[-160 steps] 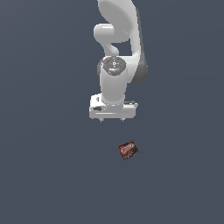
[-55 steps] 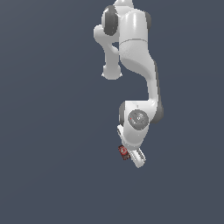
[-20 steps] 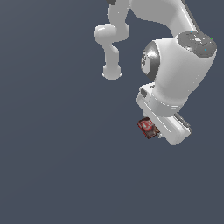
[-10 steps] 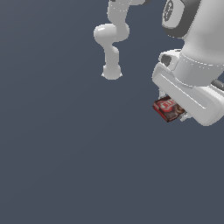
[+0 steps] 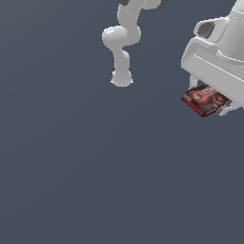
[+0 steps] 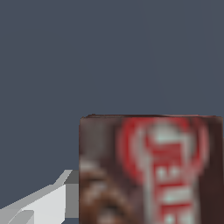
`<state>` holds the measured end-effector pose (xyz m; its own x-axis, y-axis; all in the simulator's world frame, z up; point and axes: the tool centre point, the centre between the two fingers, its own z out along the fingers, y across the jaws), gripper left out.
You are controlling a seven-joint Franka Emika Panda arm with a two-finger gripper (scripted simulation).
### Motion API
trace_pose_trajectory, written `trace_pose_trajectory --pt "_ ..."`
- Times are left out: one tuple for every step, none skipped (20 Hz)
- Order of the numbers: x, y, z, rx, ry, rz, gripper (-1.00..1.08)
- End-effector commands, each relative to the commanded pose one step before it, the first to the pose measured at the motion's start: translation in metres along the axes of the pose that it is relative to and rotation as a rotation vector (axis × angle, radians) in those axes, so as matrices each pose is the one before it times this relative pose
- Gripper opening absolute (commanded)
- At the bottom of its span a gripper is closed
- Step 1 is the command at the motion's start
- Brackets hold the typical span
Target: Pick up the object and move it to a goal position.
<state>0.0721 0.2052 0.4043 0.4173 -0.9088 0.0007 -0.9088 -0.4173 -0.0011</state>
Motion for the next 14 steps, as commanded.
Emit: trace_pose_trajectory --pt "-0.00244 -0.00128 -0.00869 -0.00128 -0.00002 0.00034 -1.00" --pt "-0.00092 -0.00050 -0.00266 0.00009 -0.00045 -0.00051 -1.00" --pt "-0.00065 -0.00044 -0.00232 0.00000 0.00000 0.00000 -1.00" --pt "-0.00056 -0.00040 -0.00201 0.00000 0.00000 0.00000 -1.00" --pt "-0.00048 -0.00037 -0.00173 0.00000 0.00000 0.00000 -1.00" --pt "-0.00041 -0.00033 -0.00147 0.00000 0.00000 0.00000 -1.00" --pt "-0.00034 -0.00030 -0.00123 0.00000 0.00000 0.00000 -1.00" --pt "-0.00028 -0.00026 -0.00100 0.00000 0.00000 0.00000 -1.00" --pt "-0.00022 -0.00023 -0.00080 0.00000 0.00000 0.00000 -1.00" --pt "-0.00017 -0.00020 -0.00061 0.00000 0.00000 0.00000 -1.00" --pt "-0.00012 -0.00016 -0.00045 0.00000 0.00000 0.00000 -1.00" --pt "-0.00008 -0.00011 -0.00030 0.00000 0.00000 0.00000 -1.00" --pt "-0.00005 -0.00007 -0.00017 0.00000 0.00000 0.00000 -1.00" --pt "-0.00001 -0.00002 -0.00005 0.00000 0.00000 0.00000 -1.00"
